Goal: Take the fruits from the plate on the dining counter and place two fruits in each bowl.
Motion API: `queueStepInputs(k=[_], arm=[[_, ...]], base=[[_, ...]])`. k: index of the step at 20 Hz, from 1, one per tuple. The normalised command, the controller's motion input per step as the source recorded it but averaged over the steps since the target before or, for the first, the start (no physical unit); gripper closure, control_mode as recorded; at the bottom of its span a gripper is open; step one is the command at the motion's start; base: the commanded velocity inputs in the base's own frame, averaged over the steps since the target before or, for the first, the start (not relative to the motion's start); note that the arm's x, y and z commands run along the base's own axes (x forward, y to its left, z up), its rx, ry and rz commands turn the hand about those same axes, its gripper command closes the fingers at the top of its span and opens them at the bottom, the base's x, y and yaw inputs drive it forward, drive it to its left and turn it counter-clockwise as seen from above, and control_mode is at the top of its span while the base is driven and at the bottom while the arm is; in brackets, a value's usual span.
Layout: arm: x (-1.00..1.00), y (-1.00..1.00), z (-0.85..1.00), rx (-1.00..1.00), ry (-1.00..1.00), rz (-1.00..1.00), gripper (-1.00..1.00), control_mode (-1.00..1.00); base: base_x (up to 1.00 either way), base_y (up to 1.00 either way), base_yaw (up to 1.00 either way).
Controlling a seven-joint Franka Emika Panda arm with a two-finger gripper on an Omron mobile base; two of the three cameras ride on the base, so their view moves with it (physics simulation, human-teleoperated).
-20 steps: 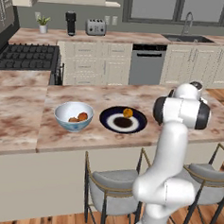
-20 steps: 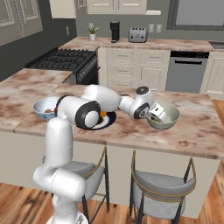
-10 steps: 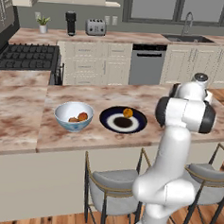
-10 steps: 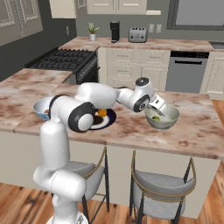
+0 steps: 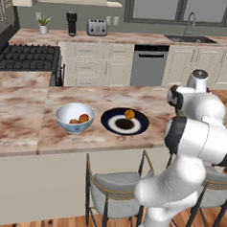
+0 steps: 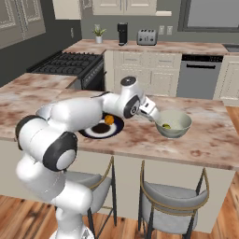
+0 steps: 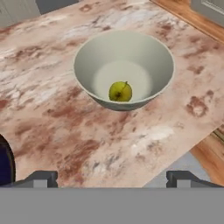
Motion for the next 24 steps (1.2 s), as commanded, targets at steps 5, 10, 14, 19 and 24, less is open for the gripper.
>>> queueStepInputs(k=[5,10,14,19,24], arm=[[-0.51,0.85,0.65,0.04,0.00,0.11,-1.00,-1.00],[-0.11,0.81,0.02,0.09,0.00,0.15,-1.00,-1.00],[0.11,0.78,0.12,0.12,0.00,0.18,-1.00,-1.00],[0.39,0.82,0.32,0.04,0.02,0.15,-1.00,-1.00],[0.48,0.44,0.03,0.00,0.01,0.02,-1.00,-1.00]], base=[[0.00,0.00,0.00],[0.00,0.00,0.00],[0.00,0.00,0.00],[0.00,0.00,0.00],[0.00,0.00,0.00]])
